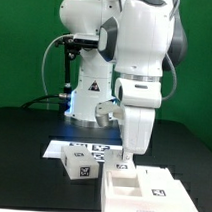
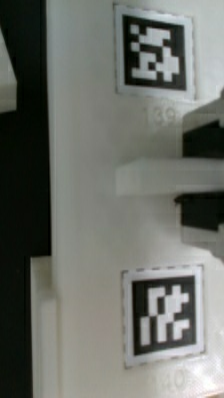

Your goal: Assemble cabinet

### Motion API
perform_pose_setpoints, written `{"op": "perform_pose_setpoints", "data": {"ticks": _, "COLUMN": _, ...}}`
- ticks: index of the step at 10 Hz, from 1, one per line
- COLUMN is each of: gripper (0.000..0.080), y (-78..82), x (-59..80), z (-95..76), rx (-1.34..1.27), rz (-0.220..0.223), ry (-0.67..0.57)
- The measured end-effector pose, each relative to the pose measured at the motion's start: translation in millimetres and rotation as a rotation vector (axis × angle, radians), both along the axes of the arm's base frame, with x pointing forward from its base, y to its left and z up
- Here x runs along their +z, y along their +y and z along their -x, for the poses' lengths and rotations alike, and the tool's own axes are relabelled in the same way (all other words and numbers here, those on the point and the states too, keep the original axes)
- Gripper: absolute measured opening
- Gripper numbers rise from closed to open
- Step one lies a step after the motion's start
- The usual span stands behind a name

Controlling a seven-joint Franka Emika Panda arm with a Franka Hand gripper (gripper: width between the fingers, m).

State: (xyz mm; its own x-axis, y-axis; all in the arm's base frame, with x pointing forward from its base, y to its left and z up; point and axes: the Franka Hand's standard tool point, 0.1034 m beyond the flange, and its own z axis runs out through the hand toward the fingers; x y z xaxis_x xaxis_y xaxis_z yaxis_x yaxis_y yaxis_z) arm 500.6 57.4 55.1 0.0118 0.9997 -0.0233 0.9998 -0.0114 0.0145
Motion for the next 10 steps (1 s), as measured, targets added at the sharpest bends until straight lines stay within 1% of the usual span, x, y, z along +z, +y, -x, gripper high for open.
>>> {"op": "perform_pose_setpoints", "data": {"ticks": 2, "gripper": 0.0064, "y": -0.2, "x": -0.2, "z": -1.3, "rx": 0.001, "rz": 0.000, "ry": 0.000}}
{"op": "perform_pose_setpoints", "data": {"ticks": 3, "gripper": 0.0064, "y": -1.4, "x": 0.5, "z": -13.2, "rx": 0.008, "rz": 0.001, "ry": -0.004}}
{"op": "perform_pose_setpoints", "data": {"ticks": 5, "gripper": 0.0064, "y": -3.8, "x": 1.6, "z": -46.2, "rx": 0.012, "rz": 0.002, "ry": -0.013}}
{"op": "perform_pose_setpoints", "data": {"ticks": 7, "gripper": 0.0064, "y": -0.7, "x": 2.2, "z": -72.6, "rx": 0.001, "rz": 0.003, "ry": -0.016}}
{"op": "perform_pose_setpoints", "data": {"ticks": 9, "gripper": 0.0064, "y": 1.3, "x": 3.6, "z": -87.9, "rx": 0.001, "rz": 0.003, "ry": -0.021}}
{"op": "perform_pose_setpoints", "data": {"ticks": 10, "gripper": 0.0064, "y": 2.1, "x": 3.6, "z": -90.8, "rx": 0.004, "rz": 0.003, "ry": -0.024}}
